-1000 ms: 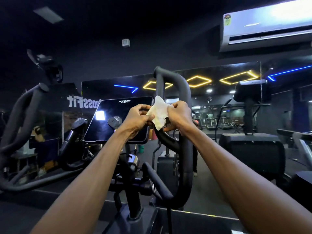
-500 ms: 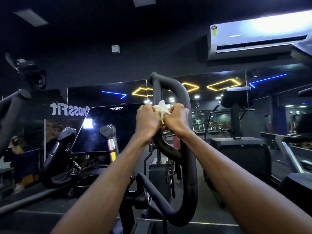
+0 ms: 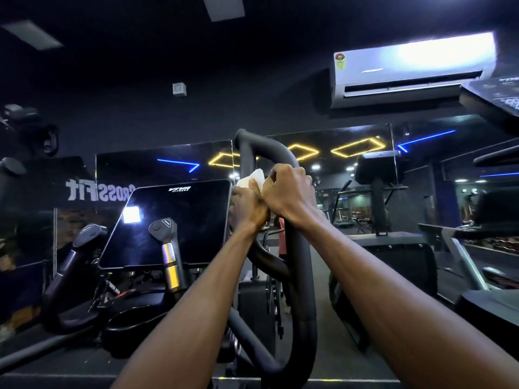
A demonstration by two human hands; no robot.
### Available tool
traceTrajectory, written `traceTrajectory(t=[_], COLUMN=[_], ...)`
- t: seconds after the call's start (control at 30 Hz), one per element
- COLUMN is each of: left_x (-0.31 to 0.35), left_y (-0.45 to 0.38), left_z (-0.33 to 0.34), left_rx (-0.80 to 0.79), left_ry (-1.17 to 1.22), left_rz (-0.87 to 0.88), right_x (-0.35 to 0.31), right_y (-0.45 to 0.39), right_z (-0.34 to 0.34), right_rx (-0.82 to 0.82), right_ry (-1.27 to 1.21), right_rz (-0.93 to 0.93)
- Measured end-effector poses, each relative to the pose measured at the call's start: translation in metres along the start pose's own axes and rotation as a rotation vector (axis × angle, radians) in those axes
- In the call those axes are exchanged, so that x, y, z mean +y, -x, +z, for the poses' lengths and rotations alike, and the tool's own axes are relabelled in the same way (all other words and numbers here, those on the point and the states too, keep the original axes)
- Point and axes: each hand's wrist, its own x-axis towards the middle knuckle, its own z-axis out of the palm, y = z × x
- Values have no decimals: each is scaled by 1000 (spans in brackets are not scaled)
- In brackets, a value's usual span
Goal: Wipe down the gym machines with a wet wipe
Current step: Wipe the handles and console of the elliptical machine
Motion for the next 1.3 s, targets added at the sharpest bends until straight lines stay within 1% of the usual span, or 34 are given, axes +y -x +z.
traceTrajectory(t=[0.07,0.13,0.23,0.3,0.37,0.5,0.57,0.63,0.7,0.73,0.8,0.83,0.9,0.93,1.0,1.1,1.13,1.2,1.3], left_x=[2,2,-14,-22,-17,23,22,5,-6,-1,20,33,49,49,35,18,22,36,46], left_y=[-10,-19,-18,-19,-38,-78,-78,-73,-73,-77,-88,-91,-90,-90,-90,-96,-99,-106,-114], left_z=[-2,-5,-4,-4,-4,-8,-11,-13,-15,-18,-20,-20,-16,-12,-6,-8,-9,-8,-2], left_rx=[-2,-36,-105,-161,-183,-273,-347,-448,-523,-533,-496,-442,-280,-246,-264,-261,-261,-260,-180], left_ry=[38,104,147,209,289,567,652,736,747,724,696,666,603,577,536,294,273,331,364], left_rz=[-6,3,31,-16,-73,-140,-163,-207,-234,-221,-180,-142,-61,-32,11,77,74,31,19], right_x=[4,10,21,26,25,28,31,32,30,30,31,32,33,33,34,34,33,34,35], right_y=[-1,-2,1,5,6,5,5,6,6,5,5,5,6,6,6,6,5,5,6], right_z=[4,11,20,25,29,32,33,35,37,38,40,41,40,40,40,41,41,41,40], right_rx=[95,135,110,72,38,54,65,54,47,55,84,101,131,141,159,145,138,125,98], right_ry=[92,163,224,271,329,371,352,343,371,391,415,412,390,380,372,409,421,425,411], right_rz=[-107,-194,-292,-344,-385,-401,-402,-399,-403,-405,-408,-411,-428,-439,-453,-468,-472,-479,-491])
